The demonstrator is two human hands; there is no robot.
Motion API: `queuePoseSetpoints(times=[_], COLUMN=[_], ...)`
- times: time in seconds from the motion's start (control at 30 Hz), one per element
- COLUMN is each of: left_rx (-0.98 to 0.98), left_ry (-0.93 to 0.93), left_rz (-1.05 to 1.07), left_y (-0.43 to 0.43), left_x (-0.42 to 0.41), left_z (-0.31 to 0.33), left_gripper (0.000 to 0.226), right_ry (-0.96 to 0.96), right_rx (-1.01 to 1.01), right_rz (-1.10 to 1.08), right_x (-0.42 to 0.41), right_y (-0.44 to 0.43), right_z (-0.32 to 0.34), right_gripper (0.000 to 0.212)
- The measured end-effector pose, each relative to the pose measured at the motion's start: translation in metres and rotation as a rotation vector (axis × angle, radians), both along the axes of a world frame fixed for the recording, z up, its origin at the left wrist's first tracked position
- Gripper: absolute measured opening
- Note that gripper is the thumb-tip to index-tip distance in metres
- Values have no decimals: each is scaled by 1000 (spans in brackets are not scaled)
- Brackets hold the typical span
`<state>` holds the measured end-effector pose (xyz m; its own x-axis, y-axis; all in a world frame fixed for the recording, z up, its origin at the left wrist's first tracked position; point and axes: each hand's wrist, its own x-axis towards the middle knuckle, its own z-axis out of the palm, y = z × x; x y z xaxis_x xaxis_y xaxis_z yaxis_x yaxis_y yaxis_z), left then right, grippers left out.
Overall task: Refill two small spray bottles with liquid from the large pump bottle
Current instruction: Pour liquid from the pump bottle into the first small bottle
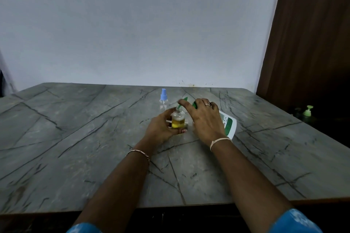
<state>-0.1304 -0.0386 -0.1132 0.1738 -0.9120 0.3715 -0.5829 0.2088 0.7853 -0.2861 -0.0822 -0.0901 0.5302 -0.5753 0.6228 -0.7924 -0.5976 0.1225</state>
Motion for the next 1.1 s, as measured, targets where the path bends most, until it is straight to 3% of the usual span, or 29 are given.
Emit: queuePoseSetpoints(times=[1.1], left_rx=[-3], left_ry=[-1], left_rz=[-3], left_y=[-2], left_x=[2], left_z=[-3], left_gripper=[83], right_ry=[-10], right_rx=[-31], right_rz=[-3], right_x=[0], right_y=[-5], right_z=[-5], right_gripper=[74])
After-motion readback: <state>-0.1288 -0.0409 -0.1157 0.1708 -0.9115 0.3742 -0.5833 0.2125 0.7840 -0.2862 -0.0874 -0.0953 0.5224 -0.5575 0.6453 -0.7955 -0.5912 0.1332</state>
